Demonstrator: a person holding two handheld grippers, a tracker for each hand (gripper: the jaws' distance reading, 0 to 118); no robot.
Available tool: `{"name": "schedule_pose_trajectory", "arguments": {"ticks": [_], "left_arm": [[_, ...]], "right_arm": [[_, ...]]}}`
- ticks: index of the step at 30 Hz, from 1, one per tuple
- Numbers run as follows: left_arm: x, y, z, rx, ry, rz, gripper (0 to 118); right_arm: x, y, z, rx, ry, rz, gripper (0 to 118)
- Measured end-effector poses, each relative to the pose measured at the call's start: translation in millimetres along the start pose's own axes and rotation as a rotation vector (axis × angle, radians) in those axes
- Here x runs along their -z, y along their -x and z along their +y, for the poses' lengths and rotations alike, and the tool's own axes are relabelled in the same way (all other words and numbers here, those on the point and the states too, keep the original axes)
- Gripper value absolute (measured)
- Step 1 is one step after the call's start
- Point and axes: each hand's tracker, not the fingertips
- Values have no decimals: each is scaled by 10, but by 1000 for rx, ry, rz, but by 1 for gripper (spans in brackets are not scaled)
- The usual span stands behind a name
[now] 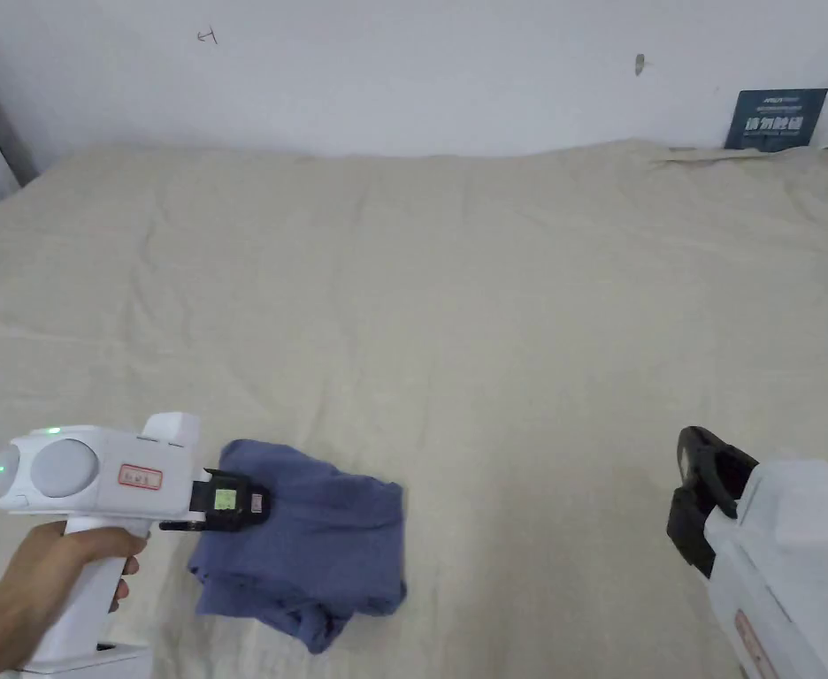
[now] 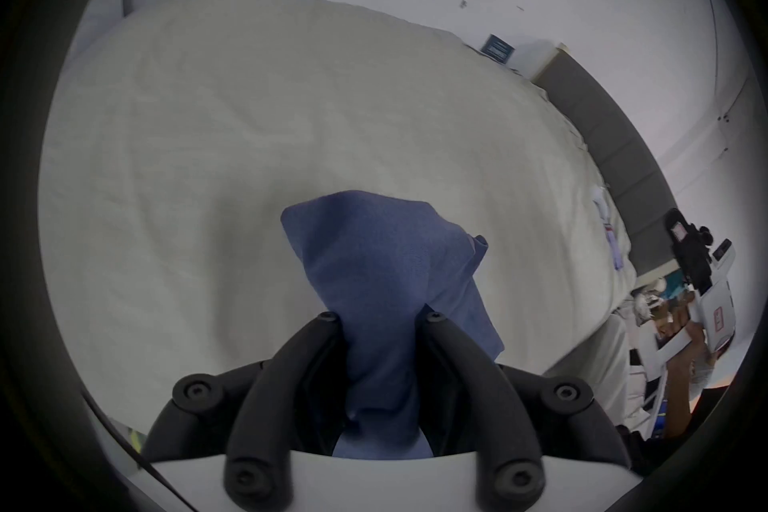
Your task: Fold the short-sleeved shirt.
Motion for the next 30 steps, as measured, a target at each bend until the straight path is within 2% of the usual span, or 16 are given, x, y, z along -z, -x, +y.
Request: {"name": "schedule_pose_trajectory", "arguments": {"ticks": [6,10,17,19,21,23,24,25,27,29,30], "left_arm": [[-472,685,210,7,3,169,22],[-635,1095,329,-34,8,257,22],[-550,1560,396,-78,37,337,22],[-491,1653,362,-147,40,392,22],[-429,1735,302,-170,39,382,23],[-368,1765,249,-195,34,394,31],[-349,1782,220,-205,33,405,40],[-329,1815,192,-215,30,418,56],[-305,1836,158,-260,39,493,80],[-301,1941,143,-280,2,527,87],[-323,1934,128,-278,-30,539,95]], "right_arm": [[22,11,128,-14,-34,-19,0],[90,-10,110,-20,-38,-36,0],[185,-42,45,-33,-11,-67,0],[218,-97,-44,-33,-6,-76,0],[239,-131,-83,-30,3,-84,0],[236,-94,-59,-30,12,-88,0],[242,-91,-62,-32,21,-92,0],[246,-100,-69,-32,26,-93,0],[233,-88,-60,-31,29,-92,0],[225,-88,-60,-34,29,-90,0],[223,-90,-57,-35,29,-88,0]]}}
